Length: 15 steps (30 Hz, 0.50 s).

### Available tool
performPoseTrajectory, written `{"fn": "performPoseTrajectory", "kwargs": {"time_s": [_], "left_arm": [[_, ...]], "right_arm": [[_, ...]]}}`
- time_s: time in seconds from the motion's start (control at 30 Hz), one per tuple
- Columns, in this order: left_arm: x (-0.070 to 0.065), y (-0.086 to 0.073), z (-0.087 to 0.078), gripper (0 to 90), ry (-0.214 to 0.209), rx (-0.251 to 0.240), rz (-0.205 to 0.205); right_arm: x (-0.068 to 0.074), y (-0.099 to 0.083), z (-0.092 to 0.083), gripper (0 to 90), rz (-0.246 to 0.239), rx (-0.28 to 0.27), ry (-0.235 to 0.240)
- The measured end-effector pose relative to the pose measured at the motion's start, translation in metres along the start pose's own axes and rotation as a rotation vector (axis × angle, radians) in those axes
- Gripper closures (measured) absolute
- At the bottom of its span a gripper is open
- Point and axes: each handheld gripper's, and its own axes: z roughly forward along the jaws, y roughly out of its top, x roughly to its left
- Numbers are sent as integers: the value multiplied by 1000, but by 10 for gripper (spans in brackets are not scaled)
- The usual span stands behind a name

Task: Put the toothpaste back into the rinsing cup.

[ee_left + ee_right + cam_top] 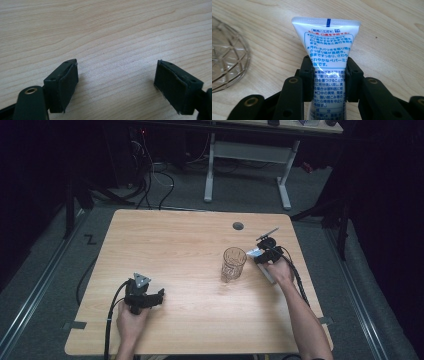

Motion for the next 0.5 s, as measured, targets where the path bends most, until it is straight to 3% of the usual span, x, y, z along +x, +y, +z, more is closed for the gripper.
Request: {"fn": "performPoseTrajectory", "kwargs": {"time_s": [0.23,0.5], "left_arm": [[0,0,0,193,0,0,0],[0,0,0,193,0,0,0]], "right_arm": [[5,1,-6,669,-3,-37,36],[10,1,-26,667,-12,-107,75]]}}
